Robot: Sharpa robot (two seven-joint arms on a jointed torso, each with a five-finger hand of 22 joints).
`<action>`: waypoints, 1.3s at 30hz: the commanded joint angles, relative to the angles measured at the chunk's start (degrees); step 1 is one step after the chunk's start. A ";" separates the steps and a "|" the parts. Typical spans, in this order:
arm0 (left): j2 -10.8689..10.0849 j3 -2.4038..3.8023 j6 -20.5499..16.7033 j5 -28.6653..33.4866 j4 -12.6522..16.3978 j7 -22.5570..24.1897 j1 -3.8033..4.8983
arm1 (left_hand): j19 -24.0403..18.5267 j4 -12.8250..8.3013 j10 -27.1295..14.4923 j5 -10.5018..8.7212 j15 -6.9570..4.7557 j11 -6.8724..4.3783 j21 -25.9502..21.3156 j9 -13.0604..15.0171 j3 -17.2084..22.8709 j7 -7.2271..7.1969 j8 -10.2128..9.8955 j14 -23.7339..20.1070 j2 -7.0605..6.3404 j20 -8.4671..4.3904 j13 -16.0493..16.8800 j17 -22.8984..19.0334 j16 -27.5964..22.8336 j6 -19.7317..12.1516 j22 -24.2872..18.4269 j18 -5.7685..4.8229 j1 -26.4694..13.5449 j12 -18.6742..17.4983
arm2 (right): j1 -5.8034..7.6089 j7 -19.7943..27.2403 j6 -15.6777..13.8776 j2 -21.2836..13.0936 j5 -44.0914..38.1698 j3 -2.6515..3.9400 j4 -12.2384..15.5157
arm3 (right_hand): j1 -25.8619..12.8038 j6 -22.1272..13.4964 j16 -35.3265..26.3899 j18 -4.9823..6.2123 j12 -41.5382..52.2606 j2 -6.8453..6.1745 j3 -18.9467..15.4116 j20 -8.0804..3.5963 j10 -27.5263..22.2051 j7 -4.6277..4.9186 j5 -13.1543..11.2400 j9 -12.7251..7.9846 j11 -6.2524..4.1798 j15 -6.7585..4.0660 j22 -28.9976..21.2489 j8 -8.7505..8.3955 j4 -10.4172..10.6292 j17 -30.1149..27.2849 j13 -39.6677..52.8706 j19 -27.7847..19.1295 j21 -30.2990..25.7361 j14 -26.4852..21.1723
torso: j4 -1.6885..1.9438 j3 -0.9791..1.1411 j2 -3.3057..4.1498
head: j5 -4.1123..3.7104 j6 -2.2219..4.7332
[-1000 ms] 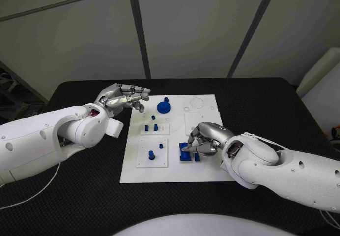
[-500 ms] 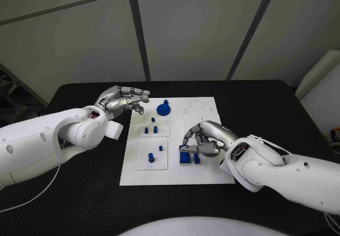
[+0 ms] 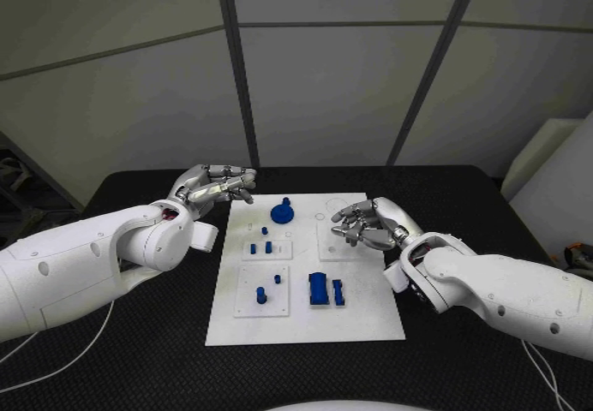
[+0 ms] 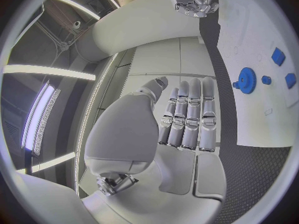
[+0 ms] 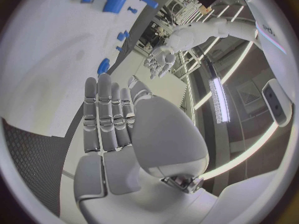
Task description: Assemble the parts on the task board
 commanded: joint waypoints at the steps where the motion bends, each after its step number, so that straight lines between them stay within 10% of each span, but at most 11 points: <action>1: 1.62 0.04 -2.15 5.29 -2.54 6.28 -0.04 | -3.07 1.29 1.05 -0.32 1.07 0.50 -5.46 -0.03 -0.13 0.24 -0.95 1.24 -0.02 1.54 -0.89 -4.22 -8.80 -0.31 -4.85 -0.58 0.03 -2.94 | 0.42 7.61 4.37 2.30 17.50 0.81 -4.51 | 0.57 0.72 -7.82 -0.15 -5.14 -0.25 0.97 1.56 0.73 1.04 -0.14 -1.65 1.13 1.69 -3.36 -1.05 0.86 -4.35 -7.13 -2.61 -5.15 -3.27 | -0.40 -0.10 -1.25 | -0.03 1.24; 16: 9.38 0.18 -6.17 9.39 -12.66 9.59 -0.56 | -21.59 3.02 -1.28 -0.41 5.87 3.82 -15.02 -0.15 -9.37 -2.40 -4.87 -1.27 2.17 7.36 -0.93 -13.63 -38.27 -2.03 -29.98 -0.60 2.22 -17.62 | 0.60 11.70 7.88 9.96 24.66 4.38 -19.16 | -1.58 1.15 -30.69 0.76 -19.41 -0.04 1.45 7.62 2.83 2.13 0.07 -12.14 4.34 6.50 -18.71 -6.10 -0.67 -23.92 -32.71 -3.40 -24.12 -7.19 | -0.17 0.33 -2.36 | 0.34 4.20; 17: 9.07 0.10 -3.66 7.66 -12.29 7.47 -0.64 | -30.76 1.14 -18.88 -6.60 2.79 0.93 -18.33 -3.85 -11.09 -4.60 -8.49 -16.91 3.65 2.41 -4.45 -17.26 -40.05 -18.60 -36.40 -3.29 -21.76 -21.06 | 0.49 9.02 5.67 9.82 21.58 4.27 -18.78 | -26.33 -15.09 -34.29 -2.96 -23.70 2.47 -0.10 2.79 -15.22 -1.07 -3.34 -14.26 1.38 3.97 -23.38 -9.68 -2.86 -26.06 -33.76 -17.33 -26.07 -24.65 | -0.21 0.21 -2.27 | 0.28 3.93; 19: 9.03 0.09 -3.90 7.64 -12.09 7.50 -0.68 | -31.48 0.91 -20.41 -7.08 2.81 0.75 -18.33 -3.85 -11.42 -4.74 -8.49 -17.87 4.03 1.97 -4.45 -17.26 -40.50 -19.89 -37.17 -3.29 -23.14 -21.06 | 0.52 9.09 5.46 9.72 21.80 4.20 -18.54 | -28.00 -16.06 -34.29 -2.96 -23.70 2.47 -4.25 2.71 -16.01 -1.26 -3.40 -14.82 1.43 3.86 -24.20 -9.68 -3.25 -26.91 -38.07 -17.80 -26.66 -25.49 | -0.16 0.23 -2.39 | 0.29 4.01; 20: 8.94 0.07 -4.38 7.58 -11.69 7.56 -0.77 | -32.76 0.64 -22.83 -7.97 2.45 0.33 -18.33 -3.85 -11.70 -4.99 -8.49 -19.94 8.28 1.31 -4.45 -17.26 -40.82 -22.21 -38.12 -3.31 -26.51 -21.06 | 0.57 9.24 5.04 9.52 22.22 4.06 -18.05 | -31.43 -18.24 -34.29 -2.96 -23.70 2.47 -4.25 2.09 -18.35 -1.66 -3.88 -15.20 1.01 3.53 -24.92 -9.68 -3.75 -27.34 -38.07 -19.62 -27.07 -27.74 | -0.04 0.27 -2.63 | 0.31 4.19; 31: 6.77 -0.53 -16.80 6.10 -1.48 9.11 -3.02 | -40.02 -3.44 -36.62 -12.83 -3.59 -1.99 -18.33 -3.85 -15.88 -9.60 -8.49 -31.92 8.28 -2.53 -4.45 -17.26 -45.24 -35.24 -43.30 -6.10 -45.29 -21.06 | 1.99 13.10 -5.59 4.58 33.08 0.60 -5.72 | -50.75 -30.86 -34.29 -4.55 -23.70 2.47 -4.25 -1.55 -32.07 -4.13 -6.50 -20.61 -5.08 -1.83 -28.90 -9.68 -9.05 -33.32 -38.07 -30.19 -32.28 -41.05 | 1.32 0.75 -5.54 | 0.54 6.24; 33: 6.23 -0.68 -19.87 5.73 1.06 9.49 -3.58 | -40.96 -3.44 -38.48 -13.48 -3.59 -6.04 -18.33 -3.85 -15.88 -9.60 -8.49 -33.51 8.28 -3.06 -4.45 -17.26 -45.24 -36.97 -44.00 -6.11 -47.81 -21.06 | 2.32 13.98 -8.04 3.44 35.57 -0.20 -2.88 | -53.37 -32.59 -34.29 -5.18 -23.70 2.47 -4.25 -2.03 -33.92 -4.46 -6.85 -20.61 -5.08 -1.83 -29.44 -9.68 -9.05 -33.32 -38.07 -31.65 -32.28 -42.88 | 1.32 0.75 -5.54 | 0.54 6.24; 34: 5.99 -0.75 -21.28 5.57 2.22 9.67 -3.84 | -41.40 -3.44 -39.43 -13.85 -3.59 -6.04 -18.33 -3.85 -15.88 -9.60 -8.49 -34.39 8.28 -3.42 -4.45 -17.26 -45.24 -37.90 -44.37 -6.12 -49.13 -21.06 | 2.46 14.37 -9.10 2.95 36.65 -0.54 -1.65 | -54.59 -33.38 -34.29 -5.19 -23.70 2.47 -4.25 -2.27 -34.82 -8.57 -7.01 -20.61 -5.08 -1.83 -29.69 -9.68 -9.05 -33.32 -38.07 -32.31 -32.28 -43.73 | 1.32 0.75 -5.54 | 0.54 6.24; 36: 5.47 -0.89 -24.25 5.21 4.65 10.04 -4.37 | -42.44 -3.44 -41.37 -14.52 -3.59 -6.04 -18.33 -3.85 -15.88 -9.60 -8.49 -36.07 8.28 -3.92 -4.45 -17.26 -45.24 -39.73 -45.10 -6.16 -51.74 -21.06 | 2.76 15.18 -11.35 1.90 38.95 -1.27 0.95 | -57.40 -35.20 -34.29 -5.18 -23.70 2.47 -4.25 -2.78 -36.83 -8.57 -11.15 -20.61 -5.08 -1.83 -30.27 -9.68 -9.05 -33.32 -38.07 -33.85 -32.28 -45.65 | 1.32 0.75 -5.54 | 0.54 6.24; 37: 5.30 -0.94 -25.24 5.09 5.47 10.16 -4.55 | -42.81 -3.44 -42.15 -14.80 -3.59 -6.04 -18.33 -3.85 -15.88 -9.60 -8.49 -36.72 8.28 -4.19 -4.45 -17.26 -45.24 -40.46 -45.39 -10.98 -52.78 -21.06 | 2.86 15.45 -12.08 1.56 39.70 -1.51 1.80 | -58.61 -36.00 -34.29 -5.56 -23.70 2.47 -4.25 -3.01 -37.65 -8.57 -11.15 -20.61 -5.08 -1.83 -30.52 -9.68 -9.05 -33.32 -38.07 -34.53 -32.28 -46.50 | 1.32 0.75 -5.54 | 0.54 6.24; 39: 5.01 -1.01 -26.88 4.90 6.83 10.37 -4.85 | -43.52 -3.44 -43.41 -15.23 -3.59 -6.04 -18.33 -3.85 -15.88 -9.60 -8.49 -37.82 8.28 -4.49 -4.45 -17.26 -45.24 -41.64 -45.86 -10.98 -54.48 -21.06 | 3.02 15.87 -13.25 1.02 40.89 -1.89 3.16 | -60.28 -37.11 -34.29 -5.81 -23.70 2.47 -4.25 -3.28 -38.84 -8.57 -11.15 -20.61 -5.08 -1.83 -30.86 -9.68 -9.05 -33.32 -38.07 -35.46 -32.28 -47.64 | 1.32 0.75 -5.54 | 0.54 6.24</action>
